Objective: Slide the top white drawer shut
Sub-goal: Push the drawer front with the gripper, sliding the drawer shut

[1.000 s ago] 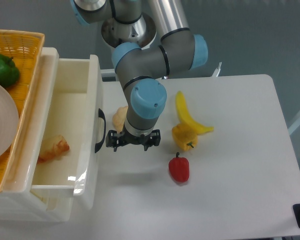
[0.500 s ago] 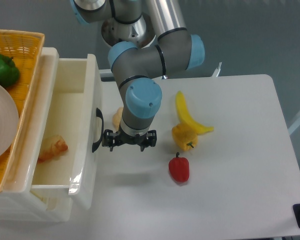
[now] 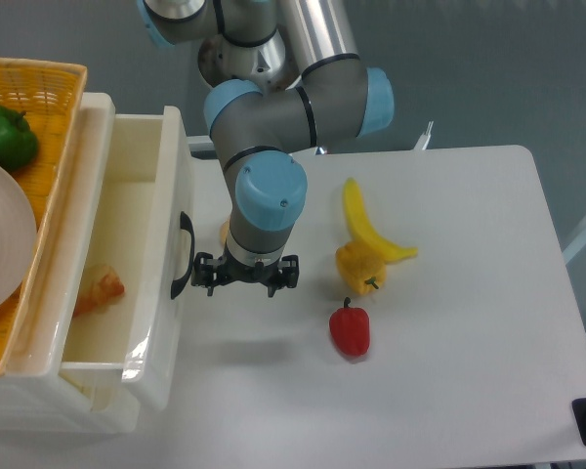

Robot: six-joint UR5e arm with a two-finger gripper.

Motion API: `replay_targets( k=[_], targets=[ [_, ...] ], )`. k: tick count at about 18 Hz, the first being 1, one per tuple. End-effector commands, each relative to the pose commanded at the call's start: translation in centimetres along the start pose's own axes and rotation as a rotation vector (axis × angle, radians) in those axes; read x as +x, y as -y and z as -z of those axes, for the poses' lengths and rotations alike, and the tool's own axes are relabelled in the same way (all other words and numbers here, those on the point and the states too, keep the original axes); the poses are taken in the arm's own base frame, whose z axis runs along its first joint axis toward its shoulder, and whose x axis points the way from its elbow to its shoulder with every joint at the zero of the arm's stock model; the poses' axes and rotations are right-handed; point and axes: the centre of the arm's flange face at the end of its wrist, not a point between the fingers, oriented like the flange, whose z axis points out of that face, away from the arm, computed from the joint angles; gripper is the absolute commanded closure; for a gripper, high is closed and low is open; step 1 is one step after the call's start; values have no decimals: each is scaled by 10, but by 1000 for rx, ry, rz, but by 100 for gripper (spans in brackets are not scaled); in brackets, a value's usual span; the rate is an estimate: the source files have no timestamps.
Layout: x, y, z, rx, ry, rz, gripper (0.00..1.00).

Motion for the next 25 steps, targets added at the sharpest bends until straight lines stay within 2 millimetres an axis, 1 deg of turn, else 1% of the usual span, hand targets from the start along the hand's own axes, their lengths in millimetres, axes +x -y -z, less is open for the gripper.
replay_targets(
  k=[3,7,10,12,16,20,25],
  targets=[
    [7,0,0,1,1,-10,0],
    [21,-1,1,2,4,-33,0],
    [25,-1,2,3,6,-42,0],
    [33,-1,-1,1,9,-57,0],
    [43,1,2,9,12,-72,0],
    [51,-1,4,11,14,-85,0],
    [51,-1,5,14,15,-86,0]
  ],
)
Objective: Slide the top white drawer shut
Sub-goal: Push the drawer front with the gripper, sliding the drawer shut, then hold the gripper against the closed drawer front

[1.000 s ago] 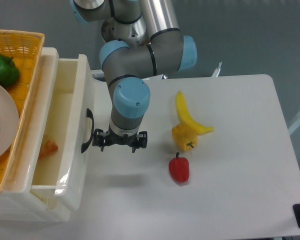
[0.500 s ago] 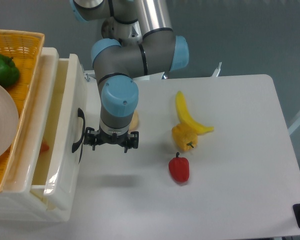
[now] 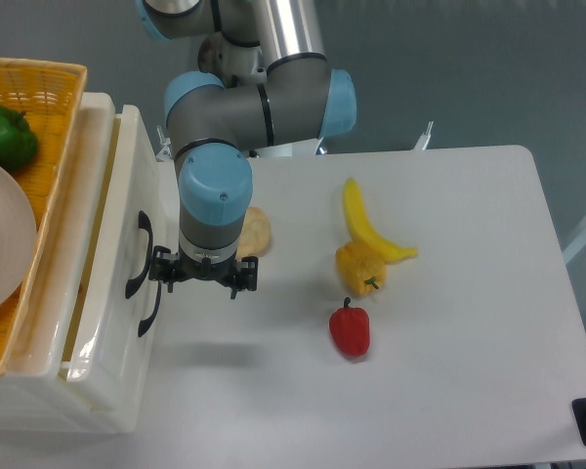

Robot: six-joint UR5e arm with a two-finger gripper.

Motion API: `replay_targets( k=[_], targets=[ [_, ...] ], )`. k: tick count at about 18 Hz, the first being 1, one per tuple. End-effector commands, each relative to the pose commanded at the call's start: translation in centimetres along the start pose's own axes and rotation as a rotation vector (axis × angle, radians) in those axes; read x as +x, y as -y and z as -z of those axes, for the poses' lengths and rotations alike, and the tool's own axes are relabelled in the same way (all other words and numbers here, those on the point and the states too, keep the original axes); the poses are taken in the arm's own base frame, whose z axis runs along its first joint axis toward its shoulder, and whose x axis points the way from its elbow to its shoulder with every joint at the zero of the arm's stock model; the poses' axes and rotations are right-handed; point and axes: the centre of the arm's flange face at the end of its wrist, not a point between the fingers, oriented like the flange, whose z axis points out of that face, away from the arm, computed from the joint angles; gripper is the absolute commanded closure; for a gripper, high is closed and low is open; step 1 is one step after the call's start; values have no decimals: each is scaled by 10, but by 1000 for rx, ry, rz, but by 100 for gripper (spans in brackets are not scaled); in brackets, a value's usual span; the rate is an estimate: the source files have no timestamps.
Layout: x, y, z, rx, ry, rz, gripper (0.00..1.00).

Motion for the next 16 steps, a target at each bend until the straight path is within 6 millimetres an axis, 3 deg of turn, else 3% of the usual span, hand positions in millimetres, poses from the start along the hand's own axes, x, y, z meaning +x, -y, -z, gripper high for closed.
replay_targets(
  k=[11,16],
  targets=[
    [1,-2,-2,-6,0,1,0],
    [6,-3,6,7,4,-2,0]
  ],
)
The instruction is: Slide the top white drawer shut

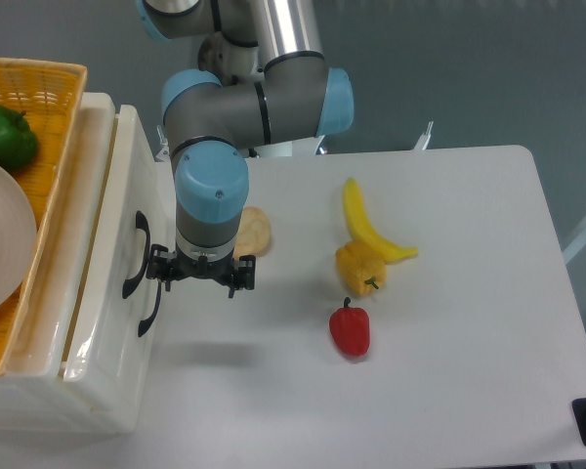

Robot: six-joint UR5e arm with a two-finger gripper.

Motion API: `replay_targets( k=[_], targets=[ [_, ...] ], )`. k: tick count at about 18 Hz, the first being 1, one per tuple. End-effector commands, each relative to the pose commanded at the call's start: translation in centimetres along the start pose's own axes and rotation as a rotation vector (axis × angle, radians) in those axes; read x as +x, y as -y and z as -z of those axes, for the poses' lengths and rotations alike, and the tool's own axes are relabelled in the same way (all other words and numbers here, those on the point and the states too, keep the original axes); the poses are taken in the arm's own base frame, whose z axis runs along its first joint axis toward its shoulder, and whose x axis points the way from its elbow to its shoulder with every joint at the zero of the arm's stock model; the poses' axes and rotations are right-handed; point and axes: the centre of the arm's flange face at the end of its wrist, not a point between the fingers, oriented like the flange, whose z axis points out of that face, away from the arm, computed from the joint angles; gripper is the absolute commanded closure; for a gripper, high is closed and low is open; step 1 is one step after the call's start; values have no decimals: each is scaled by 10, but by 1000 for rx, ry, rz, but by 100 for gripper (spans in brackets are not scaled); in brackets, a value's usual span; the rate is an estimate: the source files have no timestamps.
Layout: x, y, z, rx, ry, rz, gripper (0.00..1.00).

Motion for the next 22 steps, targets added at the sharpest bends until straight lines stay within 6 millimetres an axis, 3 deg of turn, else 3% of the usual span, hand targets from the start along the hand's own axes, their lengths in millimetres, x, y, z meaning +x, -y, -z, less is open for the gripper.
replay_targets(
  k=[18,22],
  targets=[
    [10,0,-3,-10,23,-23,0],
    [4,1,-3,-12,37,-21,0]
  ],
)
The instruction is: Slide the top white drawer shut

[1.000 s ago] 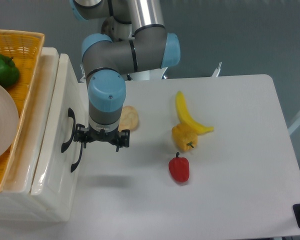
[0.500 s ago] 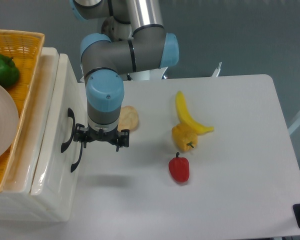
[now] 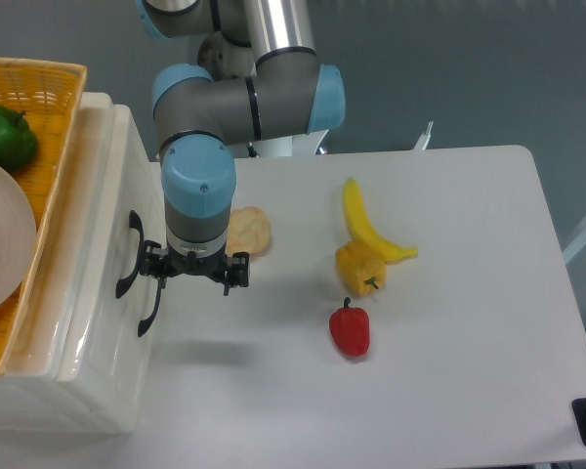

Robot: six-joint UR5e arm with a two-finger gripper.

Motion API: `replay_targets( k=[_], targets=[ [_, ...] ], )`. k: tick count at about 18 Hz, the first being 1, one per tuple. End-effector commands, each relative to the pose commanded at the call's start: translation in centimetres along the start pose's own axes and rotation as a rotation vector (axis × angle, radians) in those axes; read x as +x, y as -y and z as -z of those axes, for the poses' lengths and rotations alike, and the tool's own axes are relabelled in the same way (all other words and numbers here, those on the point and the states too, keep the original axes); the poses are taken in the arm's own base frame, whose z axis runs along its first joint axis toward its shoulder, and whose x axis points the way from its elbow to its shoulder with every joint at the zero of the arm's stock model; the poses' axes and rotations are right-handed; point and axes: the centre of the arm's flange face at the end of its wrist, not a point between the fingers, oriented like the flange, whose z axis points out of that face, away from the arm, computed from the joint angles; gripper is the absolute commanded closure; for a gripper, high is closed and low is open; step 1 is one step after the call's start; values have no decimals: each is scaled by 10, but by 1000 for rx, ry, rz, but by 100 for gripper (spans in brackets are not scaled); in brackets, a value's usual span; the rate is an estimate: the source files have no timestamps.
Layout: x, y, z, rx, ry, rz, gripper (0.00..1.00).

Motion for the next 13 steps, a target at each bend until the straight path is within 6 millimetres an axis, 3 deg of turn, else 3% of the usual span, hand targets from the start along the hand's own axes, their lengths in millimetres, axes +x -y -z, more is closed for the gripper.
replay_targets(
  k=[2,8,13],
  targets=[
    [-17,2,8,11,17,9,0],
    [-116,-9,36,35,65,-31,0],
    [-140,-27,64,-10,202,-132,0]
  ],
)
